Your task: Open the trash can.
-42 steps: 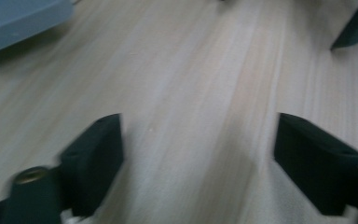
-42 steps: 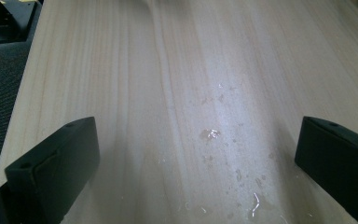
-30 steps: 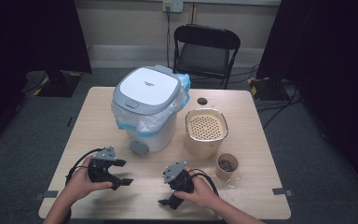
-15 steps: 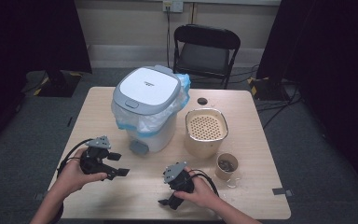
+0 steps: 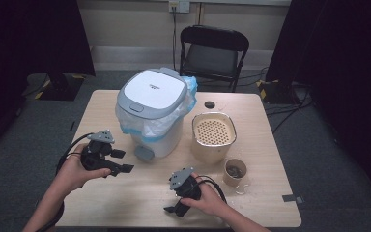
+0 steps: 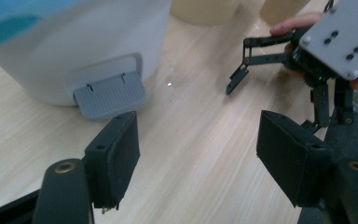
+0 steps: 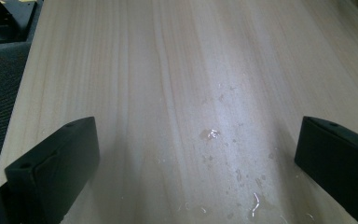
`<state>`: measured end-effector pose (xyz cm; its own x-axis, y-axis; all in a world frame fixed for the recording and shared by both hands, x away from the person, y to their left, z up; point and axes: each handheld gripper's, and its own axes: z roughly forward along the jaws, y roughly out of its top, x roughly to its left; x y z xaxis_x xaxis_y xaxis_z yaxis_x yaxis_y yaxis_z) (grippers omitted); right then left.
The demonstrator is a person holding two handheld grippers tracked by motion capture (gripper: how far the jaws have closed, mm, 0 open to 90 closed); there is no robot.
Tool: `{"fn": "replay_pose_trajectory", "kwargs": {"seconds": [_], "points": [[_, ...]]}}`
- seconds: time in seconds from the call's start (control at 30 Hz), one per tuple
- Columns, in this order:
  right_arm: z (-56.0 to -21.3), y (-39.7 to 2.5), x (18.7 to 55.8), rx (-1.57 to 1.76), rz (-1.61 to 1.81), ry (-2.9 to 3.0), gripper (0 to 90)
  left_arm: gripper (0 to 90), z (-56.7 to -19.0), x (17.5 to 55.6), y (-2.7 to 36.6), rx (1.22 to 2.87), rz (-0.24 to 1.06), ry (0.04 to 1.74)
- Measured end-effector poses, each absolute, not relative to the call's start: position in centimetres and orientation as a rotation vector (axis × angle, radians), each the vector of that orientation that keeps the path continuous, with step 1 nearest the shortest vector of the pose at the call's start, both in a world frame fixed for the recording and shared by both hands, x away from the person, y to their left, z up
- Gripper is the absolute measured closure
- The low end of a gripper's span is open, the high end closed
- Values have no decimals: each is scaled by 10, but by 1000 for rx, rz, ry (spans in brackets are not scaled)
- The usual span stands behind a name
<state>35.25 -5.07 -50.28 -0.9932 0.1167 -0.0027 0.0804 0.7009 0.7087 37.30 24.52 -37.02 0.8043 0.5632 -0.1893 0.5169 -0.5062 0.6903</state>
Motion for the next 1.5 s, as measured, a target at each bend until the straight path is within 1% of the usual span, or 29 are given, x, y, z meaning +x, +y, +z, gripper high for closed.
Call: {"fn": "replay_pose_trajectory", "kwargs": {"seconds": [0.37, 0.47, 0.7, 1.23, 1.5], "points": [[-503, -51, 352, 165, 1185, 2853, 0, 302, -347, 380, 244, 2209, 67, 809], [-503, -51, 353, 165, 1186, 2852, 0, 302, -341, 381, 245, 2206, 84, 826], [-503, -51, 352, 165, 1186, 2852, 0, 334, -328, 384, 246, 2196, 95, 815], [-503, -51, 352, 166, 1185, 2852, 0, 326, -305, 391, 243, 2188, 99, 821], [-503, -51, 353, 163, 1185, 2854, 0, 367, -292, 395, 244, 2187, 123, 816]]}}
